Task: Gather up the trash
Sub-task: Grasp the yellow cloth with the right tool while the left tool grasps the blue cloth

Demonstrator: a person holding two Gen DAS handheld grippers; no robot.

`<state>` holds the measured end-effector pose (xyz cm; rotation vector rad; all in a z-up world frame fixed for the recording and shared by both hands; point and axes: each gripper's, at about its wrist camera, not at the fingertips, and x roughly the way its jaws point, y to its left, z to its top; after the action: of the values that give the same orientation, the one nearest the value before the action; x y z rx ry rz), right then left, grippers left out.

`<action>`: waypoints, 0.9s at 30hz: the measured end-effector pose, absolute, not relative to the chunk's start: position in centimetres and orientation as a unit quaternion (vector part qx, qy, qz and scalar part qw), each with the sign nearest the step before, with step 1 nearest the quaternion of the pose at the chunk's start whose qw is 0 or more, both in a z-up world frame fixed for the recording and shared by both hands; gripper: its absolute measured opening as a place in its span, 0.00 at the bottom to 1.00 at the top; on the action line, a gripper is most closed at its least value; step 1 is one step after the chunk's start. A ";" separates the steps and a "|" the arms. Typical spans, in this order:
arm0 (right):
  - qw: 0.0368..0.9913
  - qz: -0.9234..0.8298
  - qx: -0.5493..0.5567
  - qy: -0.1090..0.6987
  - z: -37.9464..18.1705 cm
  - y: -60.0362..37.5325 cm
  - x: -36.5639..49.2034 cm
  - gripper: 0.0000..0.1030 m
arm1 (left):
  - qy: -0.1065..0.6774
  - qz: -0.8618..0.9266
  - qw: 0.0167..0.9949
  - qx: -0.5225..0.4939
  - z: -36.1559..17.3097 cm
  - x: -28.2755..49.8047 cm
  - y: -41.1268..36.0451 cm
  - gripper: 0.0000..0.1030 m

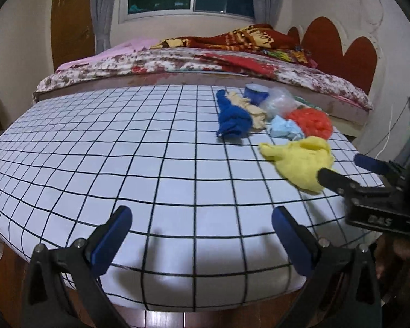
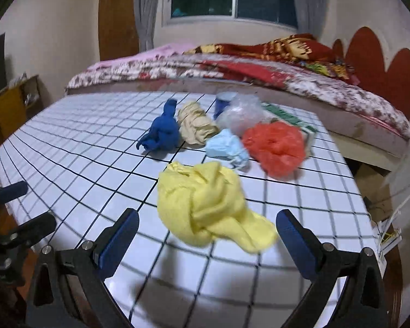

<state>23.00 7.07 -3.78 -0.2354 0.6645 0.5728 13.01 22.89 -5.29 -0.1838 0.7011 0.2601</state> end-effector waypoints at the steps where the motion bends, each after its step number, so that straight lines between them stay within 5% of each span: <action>1: 0.895 0.280 -0.114 0.327 -4.0 7.7 23.6 0.99 | 0.344 0.128 0.926 -0.090 -5.4 13.1 23.1 0.99; 4: 0.886 0.279 -0.126 0.348 -4.9 9.4 25.3 0.96 | 0.349 0.130 0.924 -0.092 -5.5 13.8 23.7 0.99; 10: 0.872 0.282 -0.120 0.382 -6.3 10.0 27.1 0.69 | 0.347 0.117 0.927 -0.084 -5.1 14.9 23.5 0.99; 12: 0.871 0.288 -0.114 0.382 -6.6 9.5 27.0 0.47 | 0.349 0.110 0.927 -0.080 -5.2 15.5 23.2 0.99; 14: 0.874 0.291 -0.105 0.375 -6.3 8.8 26.6 0.41 | 0.350 0.104 0.928 -0.080 -5.2 15.9 22.9 0.99; 23: 0.915 0.218 -0.054 0.336 -3.9 2.3 26.9 0.40 | 0.357 0.092 0.927 -0.076 -5.3 19.9 22.2 0.96; 27: 0.923 0.176 -0.025 0.341 -3.3 -0.2 29.2 0.40 | 0.382 0.081 0.917 -0.085 -5.7 23.5 22.7 0.87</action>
<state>29.16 -0.24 -3.33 -0.0515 0.7011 0.3620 23.49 22.74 -5.68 -0.1742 0.7849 0.1672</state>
